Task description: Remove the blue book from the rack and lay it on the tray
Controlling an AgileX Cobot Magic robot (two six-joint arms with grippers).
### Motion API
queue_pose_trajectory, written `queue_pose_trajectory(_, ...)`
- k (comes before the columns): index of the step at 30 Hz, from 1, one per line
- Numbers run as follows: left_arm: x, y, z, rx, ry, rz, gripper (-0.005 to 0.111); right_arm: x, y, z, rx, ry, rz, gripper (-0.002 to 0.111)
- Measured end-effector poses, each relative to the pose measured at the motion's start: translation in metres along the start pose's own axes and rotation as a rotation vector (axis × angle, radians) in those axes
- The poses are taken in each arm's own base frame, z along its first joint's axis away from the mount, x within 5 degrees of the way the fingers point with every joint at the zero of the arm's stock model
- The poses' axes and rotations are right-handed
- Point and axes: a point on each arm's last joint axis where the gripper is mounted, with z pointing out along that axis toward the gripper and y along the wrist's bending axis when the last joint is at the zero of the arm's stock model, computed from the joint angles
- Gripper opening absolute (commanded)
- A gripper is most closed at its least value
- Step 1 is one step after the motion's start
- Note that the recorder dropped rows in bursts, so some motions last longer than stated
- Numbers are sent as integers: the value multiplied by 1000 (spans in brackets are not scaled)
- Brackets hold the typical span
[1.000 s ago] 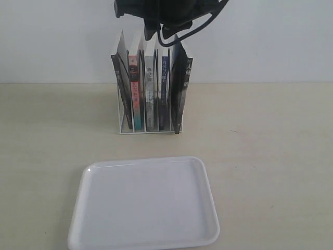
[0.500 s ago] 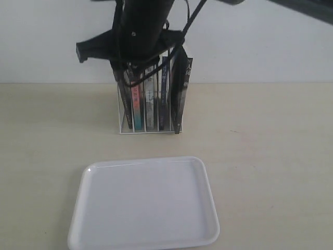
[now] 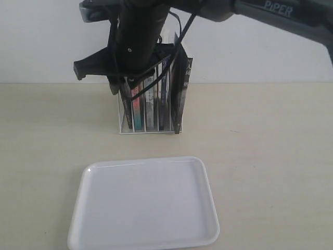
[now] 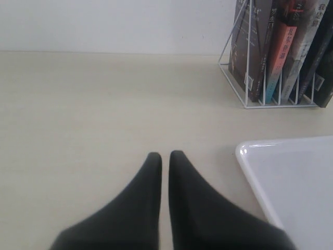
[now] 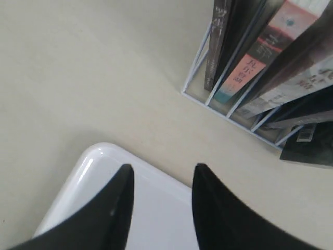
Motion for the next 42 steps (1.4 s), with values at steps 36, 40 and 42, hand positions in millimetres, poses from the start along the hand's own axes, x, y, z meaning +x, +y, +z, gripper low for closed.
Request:
queue_pose_trajectory(36, 0, 0, 0, 1, -4, 0, 5, -50, -11, -23, 124, -447, 114, 36)
queue_pose_trajectory(40, 0, 0, 0, 0, -4, 2, 5, -52, -19, -21, 143, -466, 136, 36)
queue_pose_trajectory(42, 0, 0, 0, 0, -4, 2, 5, -52, -24, -16, 153, -460, 145, 36)
